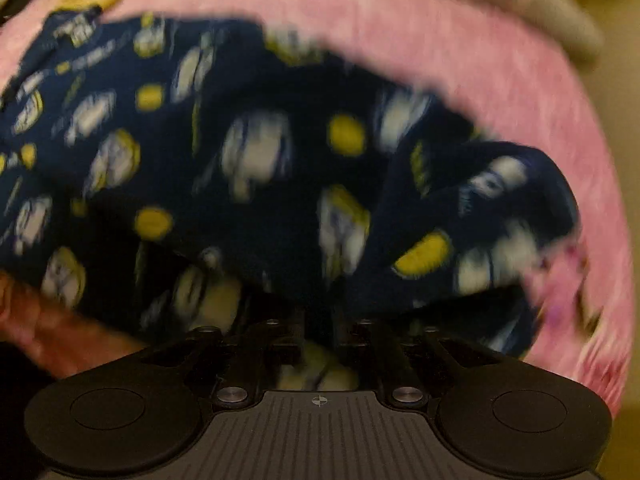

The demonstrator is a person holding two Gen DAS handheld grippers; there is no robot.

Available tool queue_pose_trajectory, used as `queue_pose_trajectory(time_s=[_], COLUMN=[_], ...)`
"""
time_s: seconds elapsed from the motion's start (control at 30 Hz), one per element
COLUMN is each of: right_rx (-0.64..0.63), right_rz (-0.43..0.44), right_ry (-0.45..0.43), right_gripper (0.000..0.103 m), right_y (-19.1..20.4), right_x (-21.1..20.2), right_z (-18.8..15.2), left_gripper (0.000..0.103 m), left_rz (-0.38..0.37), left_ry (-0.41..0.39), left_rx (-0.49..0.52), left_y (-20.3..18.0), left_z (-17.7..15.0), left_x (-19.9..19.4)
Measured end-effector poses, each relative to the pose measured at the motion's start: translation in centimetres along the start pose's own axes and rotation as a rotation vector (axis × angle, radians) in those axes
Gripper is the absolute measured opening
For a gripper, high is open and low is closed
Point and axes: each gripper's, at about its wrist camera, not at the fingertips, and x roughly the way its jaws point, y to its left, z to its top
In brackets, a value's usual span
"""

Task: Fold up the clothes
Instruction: 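Lift the navy pants with both tools and fold one leg over the other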

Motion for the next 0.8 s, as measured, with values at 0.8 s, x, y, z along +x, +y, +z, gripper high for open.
queue_pose_trajectory(time_s=[0.8], right_rx=[1.429], right_rz=[0.309], right_ry=[-0.386], right_gripper=[0.046], right_y=[-14.2], right_x=[0.9], right_z=[-8.3], left_gripper=[0.029], left_rz=[-0.080], left_ry=[-0.112], left_rx=[-0.720], left_y=[6.8], left_z=[2.6], left_x=[3.5])
